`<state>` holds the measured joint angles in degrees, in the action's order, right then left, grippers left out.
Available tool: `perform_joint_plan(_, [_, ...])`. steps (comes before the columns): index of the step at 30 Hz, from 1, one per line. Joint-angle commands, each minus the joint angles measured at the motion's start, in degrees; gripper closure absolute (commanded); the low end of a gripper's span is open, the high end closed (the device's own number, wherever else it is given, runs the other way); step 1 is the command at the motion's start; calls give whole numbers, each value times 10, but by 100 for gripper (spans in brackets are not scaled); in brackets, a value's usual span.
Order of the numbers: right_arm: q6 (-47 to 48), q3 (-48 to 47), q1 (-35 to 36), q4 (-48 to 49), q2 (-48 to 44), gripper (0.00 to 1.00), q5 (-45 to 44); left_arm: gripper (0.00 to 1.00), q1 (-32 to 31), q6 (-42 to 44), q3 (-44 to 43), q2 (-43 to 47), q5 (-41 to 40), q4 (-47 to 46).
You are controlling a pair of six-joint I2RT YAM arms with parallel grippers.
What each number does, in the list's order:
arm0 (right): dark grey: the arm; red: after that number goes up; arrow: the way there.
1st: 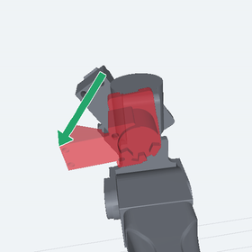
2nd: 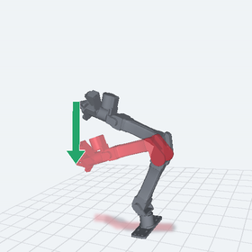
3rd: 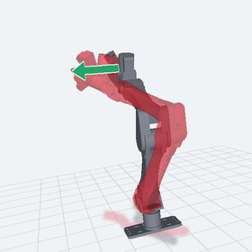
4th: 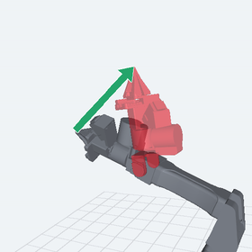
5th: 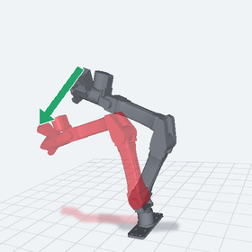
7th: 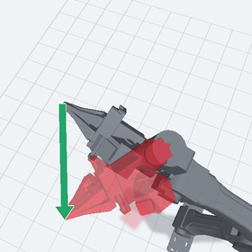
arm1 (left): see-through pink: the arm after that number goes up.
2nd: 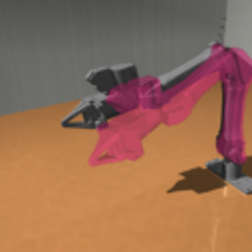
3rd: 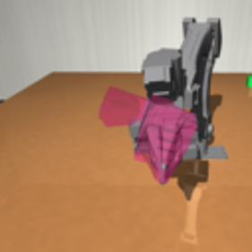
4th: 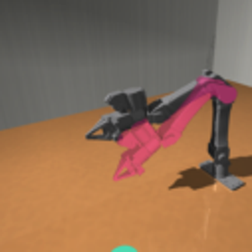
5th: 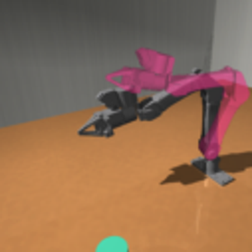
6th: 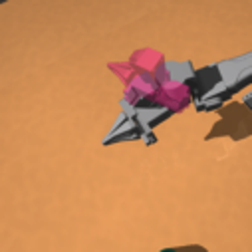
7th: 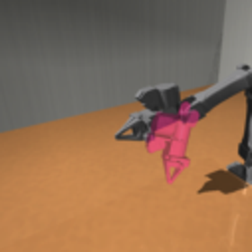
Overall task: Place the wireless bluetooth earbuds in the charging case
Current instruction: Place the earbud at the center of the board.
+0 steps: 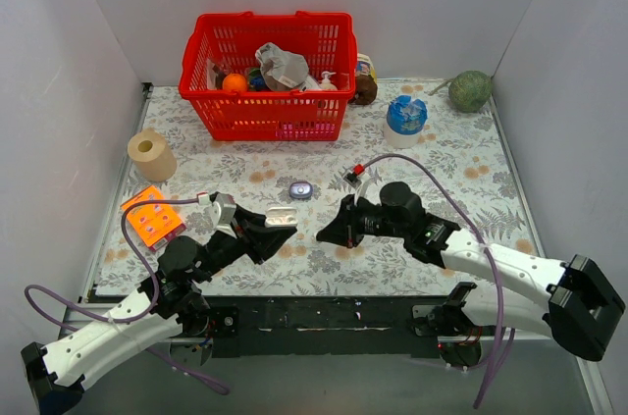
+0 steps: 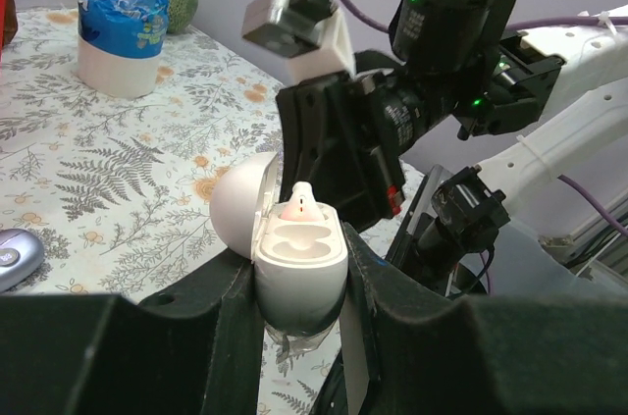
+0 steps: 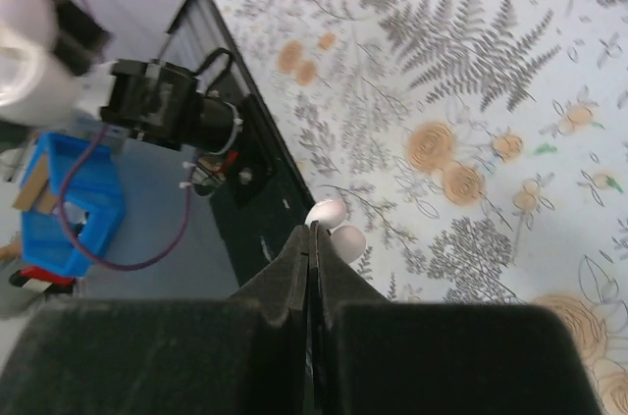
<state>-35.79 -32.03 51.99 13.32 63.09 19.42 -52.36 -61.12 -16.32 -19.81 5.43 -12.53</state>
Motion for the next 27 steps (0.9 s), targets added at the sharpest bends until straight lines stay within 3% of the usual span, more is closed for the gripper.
perform_joint_plan(1, [-16,-3,-22,78,-64,99,107,100,-1,17,-5,4,2,-8])
perform_joint_plan(8, [-10,-41,-43,24,-144,99,220,100,-1,36,1,18,14,-11])
perform_joint_plan(15, [-64,-60,-43,53,-159,99,300,100,-1,70,1,-9,132,-49])
perform_joint_plan(18, [-61,-61,-43,51,-162,99,302,100,-1,79,-19,-53,145,-43])
perform_joint_plan(22, [45,-89,-51,-114,-159,99,223,100,-1,86,-45,-73,59,-1])
perform_joint_plan(23, [67,-93,-53,-197,-153,99,163,100,-1,85,-47,-66,48,11])
perform_joint_plan(27, [140,-74,-58,-270,-98,99,-9,100,-1,83,-43,-45,6,30])
